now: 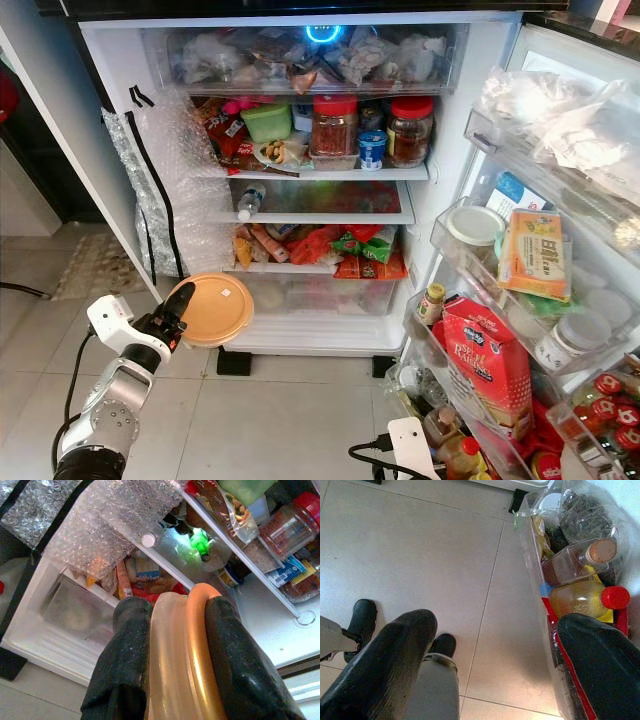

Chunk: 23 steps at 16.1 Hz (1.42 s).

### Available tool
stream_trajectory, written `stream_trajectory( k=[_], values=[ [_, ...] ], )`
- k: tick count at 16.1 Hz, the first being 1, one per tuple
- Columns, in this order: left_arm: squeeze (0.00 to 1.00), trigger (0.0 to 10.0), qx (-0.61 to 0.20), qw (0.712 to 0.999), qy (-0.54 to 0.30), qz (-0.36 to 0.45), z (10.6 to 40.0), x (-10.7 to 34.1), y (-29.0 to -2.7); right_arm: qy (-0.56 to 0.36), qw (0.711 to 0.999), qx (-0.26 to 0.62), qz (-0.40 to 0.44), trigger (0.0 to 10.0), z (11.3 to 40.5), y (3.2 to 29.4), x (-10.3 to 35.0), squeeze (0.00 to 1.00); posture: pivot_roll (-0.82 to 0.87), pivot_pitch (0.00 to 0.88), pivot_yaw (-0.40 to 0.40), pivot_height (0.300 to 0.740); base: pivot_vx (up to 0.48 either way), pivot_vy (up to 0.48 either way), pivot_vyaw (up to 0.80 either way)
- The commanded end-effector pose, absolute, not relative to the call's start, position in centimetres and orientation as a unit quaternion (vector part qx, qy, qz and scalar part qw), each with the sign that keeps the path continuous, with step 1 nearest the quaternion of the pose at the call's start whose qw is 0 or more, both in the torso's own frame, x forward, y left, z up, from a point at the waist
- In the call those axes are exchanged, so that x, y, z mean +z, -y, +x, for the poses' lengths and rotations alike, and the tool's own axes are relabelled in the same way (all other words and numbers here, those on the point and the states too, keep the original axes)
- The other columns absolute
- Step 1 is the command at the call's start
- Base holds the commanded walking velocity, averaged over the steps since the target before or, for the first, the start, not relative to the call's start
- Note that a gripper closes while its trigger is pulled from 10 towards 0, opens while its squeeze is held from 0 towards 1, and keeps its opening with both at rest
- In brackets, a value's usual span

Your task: Restocking fridge

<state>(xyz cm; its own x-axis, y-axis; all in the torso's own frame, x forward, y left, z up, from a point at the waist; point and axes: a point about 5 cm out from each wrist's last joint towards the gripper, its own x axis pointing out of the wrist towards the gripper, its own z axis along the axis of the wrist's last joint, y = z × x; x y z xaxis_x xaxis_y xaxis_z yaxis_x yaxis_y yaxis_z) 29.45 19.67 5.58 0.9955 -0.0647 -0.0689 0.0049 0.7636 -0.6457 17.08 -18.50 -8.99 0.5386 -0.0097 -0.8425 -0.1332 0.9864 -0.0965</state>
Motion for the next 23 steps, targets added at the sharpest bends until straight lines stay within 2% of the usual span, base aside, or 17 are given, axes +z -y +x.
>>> stream_trajectory(
  k=[1, 9, 23],
  values=[
    [0.0, 10.0, -0.022, 0.941, -0.034, -0.337, 29.7, 6.3, -19.9, -0.481, 0.872, 0.039, -0.079, 10.0, 17.0, 18.3, -9.1, 0.0, 0.03, 0.0, 0.007, 0.74, 0.0, 0.0, 0.0],
    [0.0, 10.0, -0.022, 0.941, -0.032, -0.337, 29.7, 6.4, -19.9, -0.469, 0.872, 0.004, -0.139, 10.0, 17.5, 19.6, -8.7, 0.0, 0.03, 0.0, 0.006, 0.74, 0.0, 0.0, 0.0],
    [0.0, 10.0, -0.022, 0.941, -0.031, -0.337, 29.7, 6.5, -19.9, -0.47, 0.857, -0.029, -0.212, 10.0, 17.5, 21.2, -8.4, 0.0, 0.03, 0.0, 0.005, 0.74, 0.0, 0.0, 0.0]
  ],
)
